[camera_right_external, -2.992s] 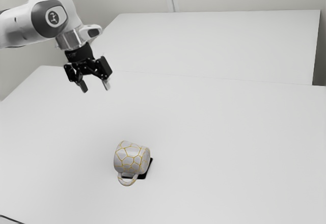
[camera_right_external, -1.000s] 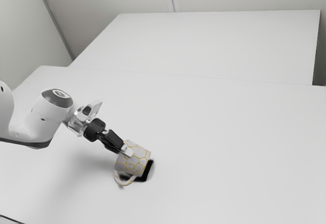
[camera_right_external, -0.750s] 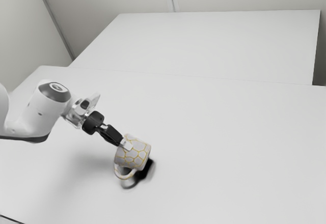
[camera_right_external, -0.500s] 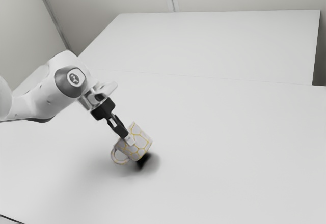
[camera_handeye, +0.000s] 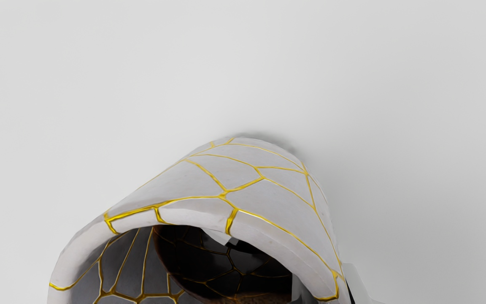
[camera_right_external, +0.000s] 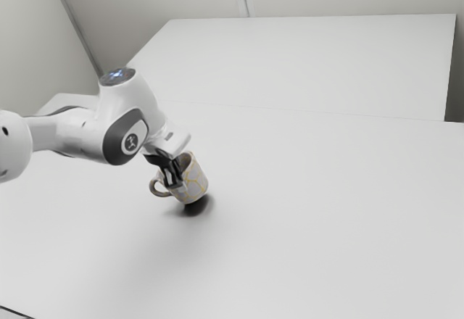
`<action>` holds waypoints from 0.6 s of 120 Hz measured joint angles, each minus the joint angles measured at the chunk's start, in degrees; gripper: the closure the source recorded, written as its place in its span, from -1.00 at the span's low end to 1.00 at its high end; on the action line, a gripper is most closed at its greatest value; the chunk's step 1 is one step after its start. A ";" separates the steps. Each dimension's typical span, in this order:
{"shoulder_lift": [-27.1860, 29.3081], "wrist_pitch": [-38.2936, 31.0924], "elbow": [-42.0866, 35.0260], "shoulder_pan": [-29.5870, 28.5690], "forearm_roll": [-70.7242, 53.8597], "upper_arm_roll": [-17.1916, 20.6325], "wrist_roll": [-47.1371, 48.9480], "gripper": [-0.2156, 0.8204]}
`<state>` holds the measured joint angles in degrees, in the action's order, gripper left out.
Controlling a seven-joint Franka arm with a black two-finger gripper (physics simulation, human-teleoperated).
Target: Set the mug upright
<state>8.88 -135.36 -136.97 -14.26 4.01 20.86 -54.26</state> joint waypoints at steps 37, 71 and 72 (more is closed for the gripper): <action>-0.70 -3.55 -1.96 -0.04 -3.98 0.93 2.03 0.79; 1.44 -1.25 -1.44 -0.19 -3.85 1.22 2.22 -0.19; 1.64 -1.03 -1.36 -0.18 -3.85 1.26 2.28 -0.20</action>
<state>10.52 -136.39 -138.33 -14.44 0.16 22.11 -51.98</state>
